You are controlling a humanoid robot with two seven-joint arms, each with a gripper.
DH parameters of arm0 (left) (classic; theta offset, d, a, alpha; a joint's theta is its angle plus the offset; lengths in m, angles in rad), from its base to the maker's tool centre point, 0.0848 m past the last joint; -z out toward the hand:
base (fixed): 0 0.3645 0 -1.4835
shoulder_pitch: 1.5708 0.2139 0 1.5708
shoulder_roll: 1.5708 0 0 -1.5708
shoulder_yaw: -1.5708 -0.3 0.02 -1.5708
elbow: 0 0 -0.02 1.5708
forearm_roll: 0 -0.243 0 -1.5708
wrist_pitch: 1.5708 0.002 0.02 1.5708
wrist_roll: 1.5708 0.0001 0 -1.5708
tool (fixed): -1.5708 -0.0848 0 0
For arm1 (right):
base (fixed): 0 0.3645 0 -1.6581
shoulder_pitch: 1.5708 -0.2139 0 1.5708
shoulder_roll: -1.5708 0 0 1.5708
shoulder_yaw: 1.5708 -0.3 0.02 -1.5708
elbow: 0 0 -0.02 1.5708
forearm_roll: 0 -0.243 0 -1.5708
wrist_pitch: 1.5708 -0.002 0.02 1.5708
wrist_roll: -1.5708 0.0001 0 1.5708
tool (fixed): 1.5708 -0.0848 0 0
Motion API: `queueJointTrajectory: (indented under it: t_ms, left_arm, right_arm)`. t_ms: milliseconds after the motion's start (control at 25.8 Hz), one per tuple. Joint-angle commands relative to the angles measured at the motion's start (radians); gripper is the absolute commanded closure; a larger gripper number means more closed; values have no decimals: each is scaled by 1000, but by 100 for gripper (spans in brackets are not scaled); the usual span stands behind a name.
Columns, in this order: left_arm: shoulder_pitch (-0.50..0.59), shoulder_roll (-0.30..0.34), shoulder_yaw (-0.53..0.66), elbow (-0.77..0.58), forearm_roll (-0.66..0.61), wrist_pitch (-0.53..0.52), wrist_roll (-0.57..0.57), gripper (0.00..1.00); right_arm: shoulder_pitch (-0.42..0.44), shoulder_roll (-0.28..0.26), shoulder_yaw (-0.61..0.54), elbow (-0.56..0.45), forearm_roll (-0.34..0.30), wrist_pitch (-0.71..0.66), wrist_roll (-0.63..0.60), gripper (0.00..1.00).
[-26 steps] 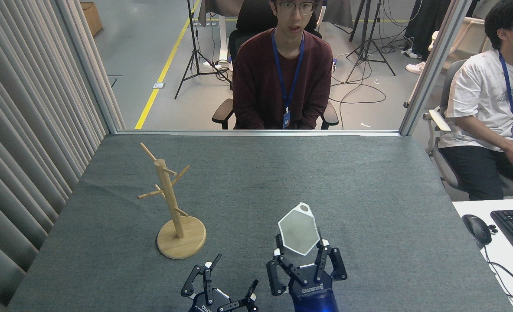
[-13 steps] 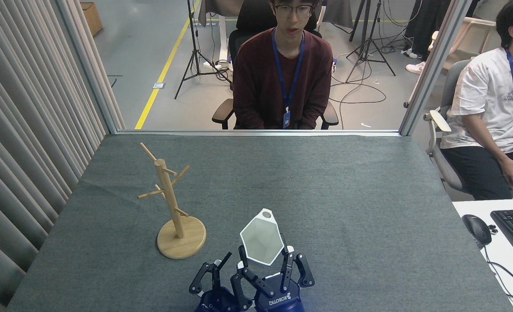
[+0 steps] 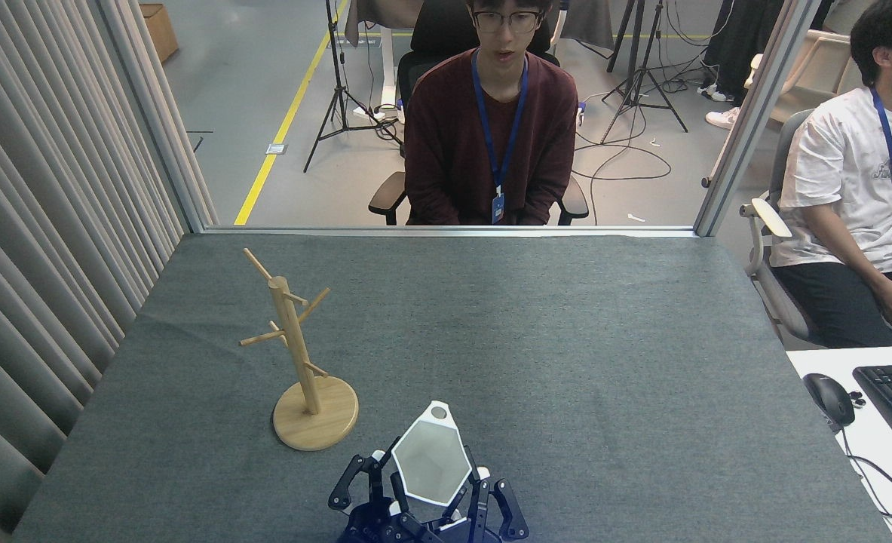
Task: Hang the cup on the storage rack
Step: 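Grasp the white cup with the left gripper and release the right gripper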
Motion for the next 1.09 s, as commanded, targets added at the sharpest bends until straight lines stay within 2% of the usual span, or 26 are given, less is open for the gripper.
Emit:
queueJointTrajectory:
  t_ms: [0,116,194,233,310,349,621,737,776,892,931,970,1047]
  left_arm:
    - [0,3,0,-15,0,-2,5,2]
    - [-2,6,0,-24,0,-2,7,38]
    - [-12,9,0,-23,0,0,8,52]
    - [-12,11,0,-23,0,0,8,55]
    - [-12,11,0,-23,0,0,8,56]
    - [-14,9,0,-23,0,0,8,56]
    - [-12,9,3,-14,0,7,10,56]
    - [-11,8,3,-14,0,13,10,56]
    - [-9,6,5,-14,0,16,10,56]
    - [-8,5,14,-12,-1,26,13,56]
    - [-11,8,26,-6,2,46,14,56]
    - [-12,9,48,3,2,66,14,57]
    - [-14,9,118,12,2,98,14,60]
  right_arm:
    - [2,1,28,15,1,20,-1,50]
    - [2,1,34,19,1,27,-3,50]
    - [2,0,34,19,1,27,-3,49]
    - [2,1,34,19,1,27,-3,44]
    - [2,0,33,16,-1,32,-6,11]
    - [2,0,33,13,-1,34,-7,2]
    - [-3,-5,36,-90,-2,24,-18,2]
    - [-27,-2,-10,-151,-19,27,-23,2]
    - [-53,4,-87,-156,-51,31,-20,2]
    - [-121,15,-343,-108,-277,43,34,2]
    - [-136,11,-392,-70,-324,63,77,2]
    - [-144,4,-404,-33,-323,87,109,2]
    - [-138,-22,-401,36,-266,118,126,2]
